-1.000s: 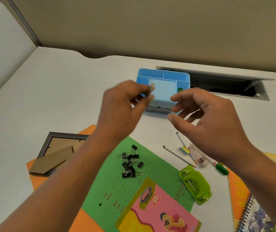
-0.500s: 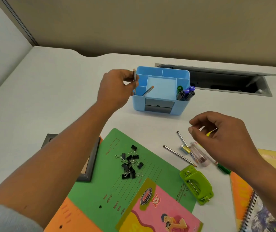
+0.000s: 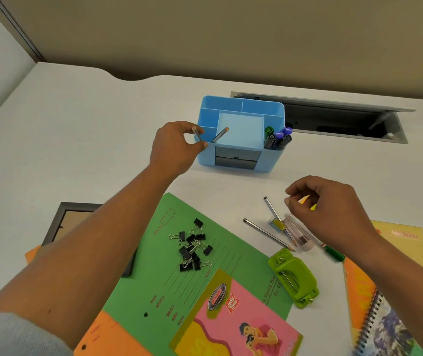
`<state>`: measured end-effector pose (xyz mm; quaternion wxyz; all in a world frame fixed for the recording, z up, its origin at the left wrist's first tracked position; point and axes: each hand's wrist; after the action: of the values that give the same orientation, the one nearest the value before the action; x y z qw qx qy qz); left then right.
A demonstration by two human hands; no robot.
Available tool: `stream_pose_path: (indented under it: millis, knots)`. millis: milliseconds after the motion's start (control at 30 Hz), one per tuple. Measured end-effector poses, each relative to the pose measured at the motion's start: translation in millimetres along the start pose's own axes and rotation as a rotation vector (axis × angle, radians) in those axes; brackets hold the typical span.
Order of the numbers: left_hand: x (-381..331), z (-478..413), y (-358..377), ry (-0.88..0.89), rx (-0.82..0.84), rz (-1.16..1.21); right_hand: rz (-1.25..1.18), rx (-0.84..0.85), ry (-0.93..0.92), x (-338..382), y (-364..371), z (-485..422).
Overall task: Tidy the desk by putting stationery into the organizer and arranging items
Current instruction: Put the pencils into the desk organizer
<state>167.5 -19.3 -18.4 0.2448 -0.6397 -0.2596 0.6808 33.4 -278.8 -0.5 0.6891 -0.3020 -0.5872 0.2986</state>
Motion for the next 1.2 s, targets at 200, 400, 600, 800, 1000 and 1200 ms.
stream_pose_path:
  millis: [200,400,600,800,1000,1200]
  knots:
    - [11,22,-2,-0.013,-0.074,0.019,0.219,0.106,-0.030,-9,19,-3]
    - [24,85,7,-0.153,-0.149,0.163,0.645,0.241,0.009,-13,46,4]
    - [30,127,26,-0.200,-0.047,0.232,0.775,0.272,0.036,-17,61,12]
    - [23,138,31,-0.194,0.017,0.248,0.704,0.261,0.026,-16,62,13]
    - [23,135,33,-0.156,0.026,0.226,0.418,0.108,-0.020,5,40,15]
    - [52,116,39,-0.082,0.028,-0.078,0.021,0.024,-0.131,43,-1,0]
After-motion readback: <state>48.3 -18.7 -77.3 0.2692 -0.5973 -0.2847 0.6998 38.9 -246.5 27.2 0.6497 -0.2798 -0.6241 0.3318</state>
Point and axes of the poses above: each hand's wrist, its own z-axis away from the middle knuckle, its own y-axis out of the palm, x = y × z, and after that the axes turned 3 degrees about x, right-handed
